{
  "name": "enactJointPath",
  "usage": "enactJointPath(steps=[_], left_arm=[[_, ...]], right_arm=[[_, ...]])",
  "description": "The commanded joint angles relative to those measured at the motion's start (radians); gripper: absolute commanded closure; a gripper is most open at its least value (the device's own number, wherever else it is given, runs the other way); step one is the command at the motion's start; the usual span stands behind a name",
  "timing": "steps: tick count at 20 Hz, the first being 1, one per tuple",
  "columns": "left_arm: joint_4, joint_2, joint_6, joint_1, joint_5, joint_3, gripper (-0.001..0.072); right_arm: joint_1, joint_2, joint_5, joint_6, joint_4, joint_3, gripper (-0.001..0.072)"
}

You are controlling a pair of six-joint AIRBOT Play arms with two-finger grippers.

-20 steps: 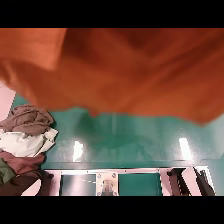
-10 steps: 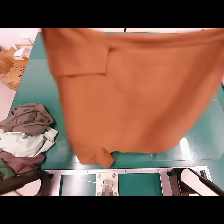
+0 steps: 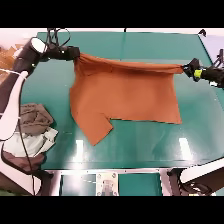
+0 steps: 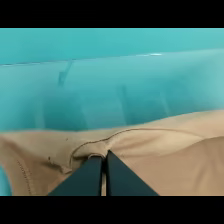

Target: Fold the shirts.

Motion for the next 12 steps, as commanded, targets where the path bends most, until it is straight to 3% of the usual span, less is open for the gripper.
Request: enactJointPath(steps=[1,9,12], left_arm=[[0.017,-0.061,0.0,0.001,0.039,-0.002,0.0684],[0.204,-0.068,-0.012,0.025,-0.314,-0.005,0.0684],[0.215,-0.074,-0.012,0.024,-0.389,-0.004,0.0684]], right_arm=[[0.002,-0.132,0.017,0.003,0.014,0.103,0.0698],[-0.043,-0.131,0.247,0.084,-0.319,0.1,0.0699],[-0.043,-0.131,0.258,0.086,-0.346,0.096,0.0699]])
